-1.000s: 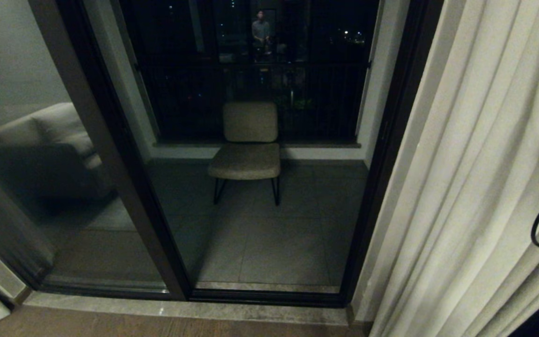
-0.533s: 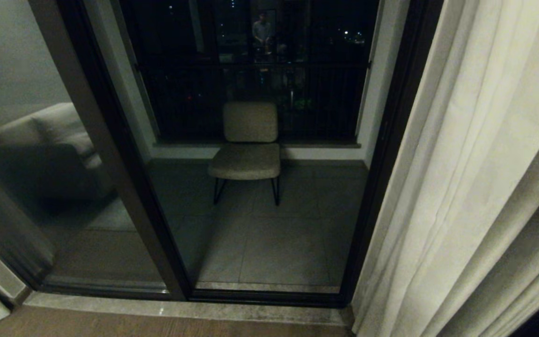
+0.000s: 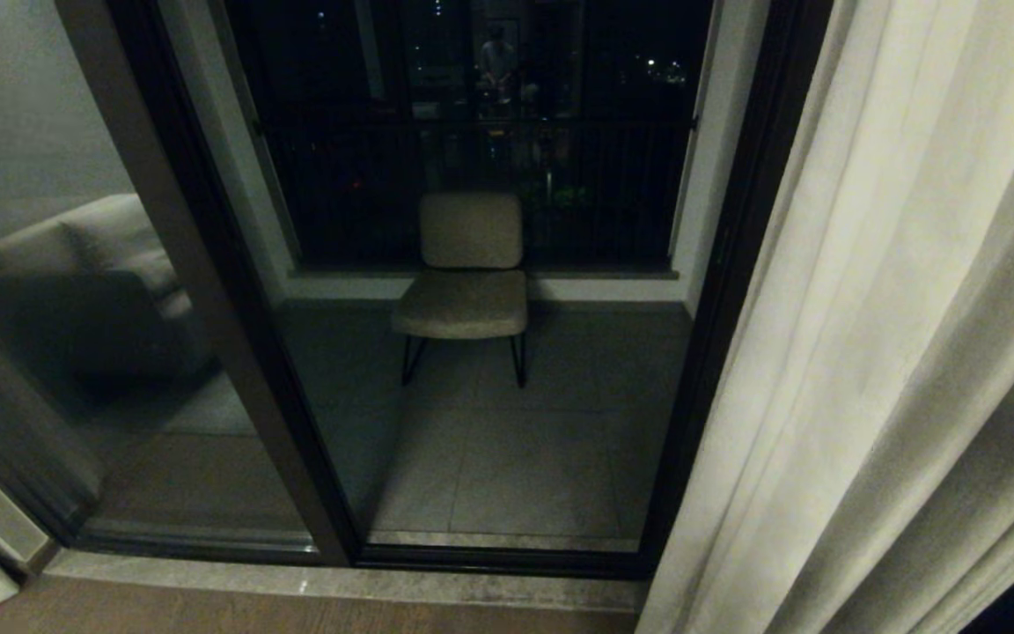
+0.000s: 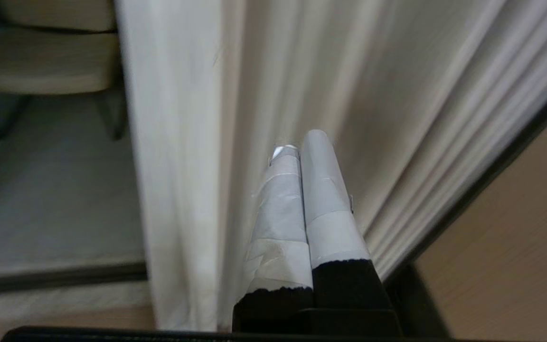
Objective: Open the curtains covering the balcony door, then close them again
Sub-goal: Pull the inner curtains open on both sides, then close the inner curtains on both sides
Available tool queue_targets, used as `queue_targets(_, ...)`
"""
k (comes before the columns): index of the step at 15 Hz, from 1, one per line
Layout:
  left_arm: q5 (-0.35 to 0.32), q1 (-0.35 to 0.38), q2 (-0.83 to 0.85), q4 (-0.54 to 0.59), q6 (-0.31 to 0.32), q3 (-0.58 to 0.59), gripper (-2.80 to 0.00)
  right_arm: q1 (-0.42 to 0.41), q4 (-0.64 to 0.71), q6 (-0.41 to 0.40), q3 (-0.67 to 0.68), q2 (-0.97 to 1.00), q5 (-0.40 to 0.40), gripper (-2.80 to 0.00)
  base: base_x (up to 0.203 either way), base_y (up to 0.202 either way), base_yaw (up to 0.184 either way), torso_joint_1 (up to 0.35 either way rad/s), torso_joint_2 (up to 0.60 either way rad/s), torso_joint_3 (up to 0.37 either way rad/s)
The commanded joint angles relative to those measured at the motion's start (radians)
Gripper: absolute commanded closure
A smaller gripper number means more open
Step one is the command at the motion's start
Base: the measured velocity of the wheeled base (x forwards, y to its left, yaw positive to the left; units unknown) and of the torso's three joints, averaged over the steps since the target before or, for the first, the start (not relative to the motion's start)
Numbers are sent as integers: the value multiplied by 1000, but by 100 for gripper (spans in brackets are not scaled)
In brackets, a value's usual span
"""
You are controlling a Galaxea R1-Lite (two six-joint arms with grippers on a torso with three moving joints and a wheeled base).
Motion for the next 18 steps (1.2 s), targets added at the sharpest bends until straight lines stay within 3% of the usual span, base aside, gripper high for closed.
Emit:
queue_targets(1,1,0,0,0,0,1,0,61,228,7,7,-272,-2,0,0,0,0,0,0,0)
queue_targets(4,0,0,0,0,1,1,0,127,438,17,9,-455,9,0,0,0,0,0,0,0)
queue_targets(6,1,1,0,0,1,1,0,143,495,28,10,-455,96,0,0,0,0,0,0,0)
queue_targets(10,0,0,0,0,1,0,0,22,609,33,10,-518,215,0,0,0,0,0,0,0)
queue_targets(14,1,0,0,1,1,1,0,30,628,97,10,-723,226,0,0,0,0,0,0,0)
queue_targets(18,1,0,0,0,1,0,0,33,629,111,10,-739,227,0,0,0,0,0,0,0)
